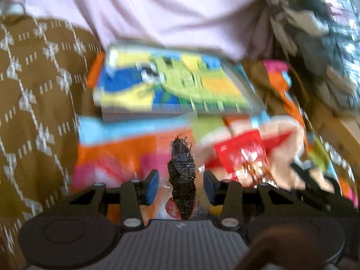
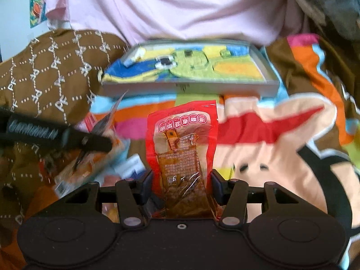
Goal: Organize snacks
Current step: 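Carry both packs into the grey tray and open both tools to release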
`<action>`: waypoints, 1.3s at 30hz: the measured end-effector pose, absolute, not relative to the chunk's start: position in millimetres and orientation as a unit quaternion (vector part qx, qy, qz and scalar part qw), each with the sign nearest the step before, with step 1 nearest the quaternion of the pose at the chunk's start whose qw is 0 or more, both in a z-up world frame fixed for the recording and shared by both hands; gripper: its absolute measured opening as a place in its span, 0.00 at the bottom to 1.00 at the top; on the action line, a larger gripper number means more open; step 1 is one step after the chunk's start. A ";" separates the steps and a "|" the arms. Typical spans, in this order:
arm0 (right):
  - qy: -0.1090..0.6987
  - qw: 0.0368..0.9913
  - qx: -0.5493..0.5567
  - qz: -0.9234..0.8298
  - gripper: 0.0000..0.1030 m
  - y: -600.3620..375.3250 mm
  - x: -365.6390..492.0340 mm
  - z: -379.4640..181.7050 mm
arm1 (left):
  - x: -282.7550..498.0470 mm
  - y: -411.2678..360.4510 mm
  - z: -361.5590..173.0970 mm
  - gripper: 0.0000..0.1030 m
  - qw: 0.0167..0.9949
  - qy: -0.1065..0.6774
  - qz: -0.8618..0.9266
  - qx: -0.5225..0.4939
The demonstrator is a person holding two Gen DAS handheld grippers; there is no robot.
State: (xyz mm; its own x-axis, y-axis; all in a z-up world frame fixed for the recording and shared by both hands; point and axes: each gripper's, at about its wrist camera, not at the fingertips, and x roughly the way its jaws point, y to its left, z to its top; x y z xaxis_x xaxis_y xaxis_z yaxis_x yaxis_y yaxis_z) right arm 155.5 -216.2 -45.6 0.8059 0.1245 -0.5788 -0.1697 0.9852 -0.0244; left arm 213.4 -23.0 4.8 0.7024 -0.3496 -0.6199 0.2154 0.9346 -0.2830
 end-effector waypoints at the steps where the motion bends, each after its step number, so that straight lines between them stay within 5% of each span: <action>1: 0.293 0.952 -0.041 0.079 0.52 -214.0 160.2 -42.0 | 220.7 -20.1 11.1 0.45 0.923 0.340 -0.147 -0.101; 17: 0.165 0.983 -0.005 0.082 0.53 -201.5 302.8 3.1 | 354.0 19.9 28.0 0.46 0.953 0.228 -0.074 -0.186; 34: 0.203 0.976 0.027 0.070 0.55 -199.8 361.4 -38.9 | 381.5 3.7 -17.0 0.47 0.952 0.263 -0.059 -0.148; 39: 0.213 0.974 0.030 0.070 0.65 -201.1 363.4 -42.9 | 381.8 3.4 -19.9 0.55 0.950 0.274 -0.055 -0.140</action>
State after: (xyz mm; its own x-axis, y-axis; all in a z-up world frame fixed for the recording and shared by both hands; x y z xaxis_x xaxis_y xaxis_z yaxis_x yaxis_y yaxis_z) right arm 363.4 -201.1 -42.9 0.8997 0.1491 -0.4103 -0.1238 0.9884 0.0876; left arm 381.8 3.4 -19.9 0.8442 -0.1806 -0.5047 0.0270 0.9547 -0.2963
